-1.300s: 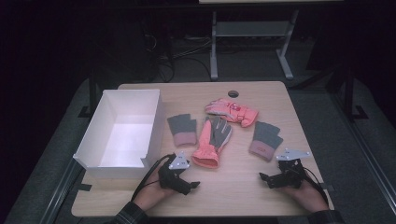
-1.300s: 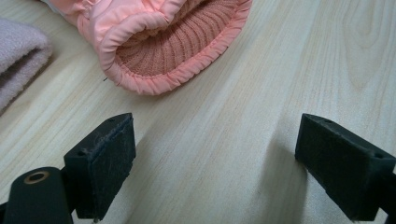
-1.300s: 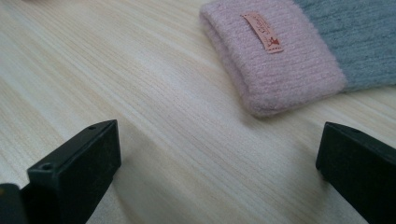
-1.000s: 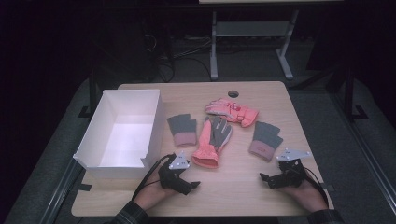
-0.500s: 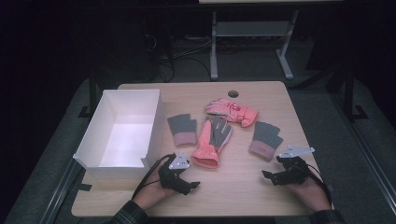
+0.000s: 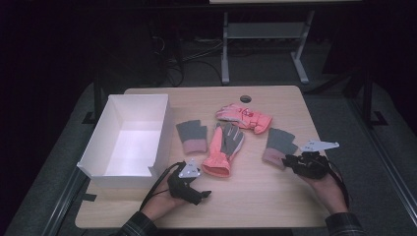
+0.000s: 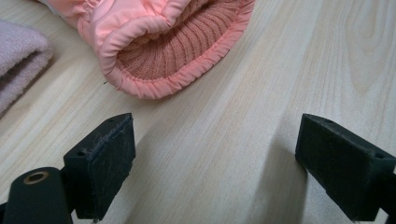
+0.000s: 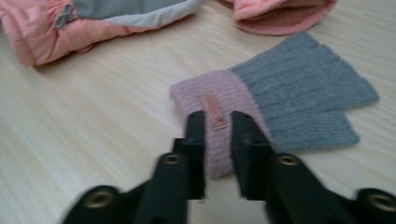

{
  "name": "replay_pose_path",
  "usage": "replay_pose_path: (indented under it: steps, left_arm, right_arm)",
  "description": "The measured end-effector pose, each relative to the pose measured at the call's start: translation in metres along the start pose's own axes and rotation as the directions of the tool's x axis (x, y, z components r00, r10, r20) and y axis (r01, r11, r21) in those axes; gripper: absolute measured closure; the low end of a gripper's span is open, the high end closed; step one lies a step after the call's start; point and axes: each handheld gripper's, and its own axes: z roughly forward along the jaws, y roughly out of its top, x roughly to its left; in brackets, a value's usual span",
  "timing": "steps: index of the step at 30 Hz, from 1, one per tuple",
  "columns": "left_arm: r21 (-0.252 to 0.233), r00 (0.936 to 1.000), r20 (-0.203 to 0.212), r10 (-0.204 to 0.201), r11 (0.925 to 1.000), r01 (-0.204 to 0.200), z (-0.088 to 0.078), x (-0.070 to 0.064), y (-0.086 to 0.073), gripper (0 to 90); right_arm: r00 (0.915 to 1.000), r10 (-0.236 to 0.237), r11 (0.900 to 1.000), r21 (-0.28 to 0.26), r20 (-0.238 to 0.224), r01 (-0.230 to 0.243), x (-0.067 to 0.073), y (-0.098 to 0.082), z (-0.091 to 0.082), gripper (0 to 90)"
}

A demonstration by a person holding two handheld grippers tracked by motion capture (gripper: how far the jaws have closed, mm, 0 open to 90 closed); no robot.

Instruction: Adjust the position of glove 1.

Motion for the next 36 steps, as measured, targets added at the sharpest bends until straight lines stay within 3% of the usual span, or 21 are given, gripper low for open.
replay_pose_path:
  steps: [2, 3, 13, 16, 25, 26, 36]
  left_arm:
    - [0.000, 1.0000, 0.000, 0.000, 1.0000, 0.000, 0.000, 0.000, 0.000, 11.3]
    - [0.000, 1.0000, 0.000, 0.000, 1.0000, 0.000, 0.000, 0.000, 0.000, 11.3]
    - [0.005, 1.0000, 0.003, -0.007, 1.0000, 0.007, 0.000, 0.000, 0.000, 11.3]
    - [0.002, 1.0000, 0.004, -0.007, 1.0000, 0.007, 0.000, 0.000, 0.000, 11.3]
    - [0.001, 1.0000, 0.002, -0.007, 1.0000, 0.007, 0.000, -0.001, 0.000, 11.3]
    - [0.001, 1.0000, 0.002, -0.008, 1.0000, 0.008, 0.000, -0.001, 0.000, 11.3]
    - [-0.005, 0.9999, 0.002, -0.012, 0.9999, 0.012, 0.000, -0.001, -0.001, 11.3]
  right_arm:
    - [1.0000, 0.005, 1.000, 0.006, 0.000, -0.005, -0.001, 0.001, 0.000, 83.1]
    - [1.0000, 0.005, 1.000, -0.003, 0.008, -0.005, -0.005, 0.006, 0.003, 89.8]
    - [1.0000, 0.005, 1.000, -0.017, -0.006, -0.005, -0.023, 0.022, 0.021, 89.9]
    - [0.9999, 0.012, 1.000, 0.009, -0.003, -0.012, -0.028, 0.024, 0.028, 90.0]
    - [0.9998, 0.019, 1.000, 0.015, 0.007, -0.020, -0.040, 0.029, 0.048, 89.9]
    - [0.9998, 0.019, 0.999, 0.038, 0.004, -0.019, -0.042, 0.027, 0.053, 89.9]
    - [0.9999, 0.001, 0.995, 0.095, -0.015, 0.000, -0.037, 0.024, 0.058, 90.0]
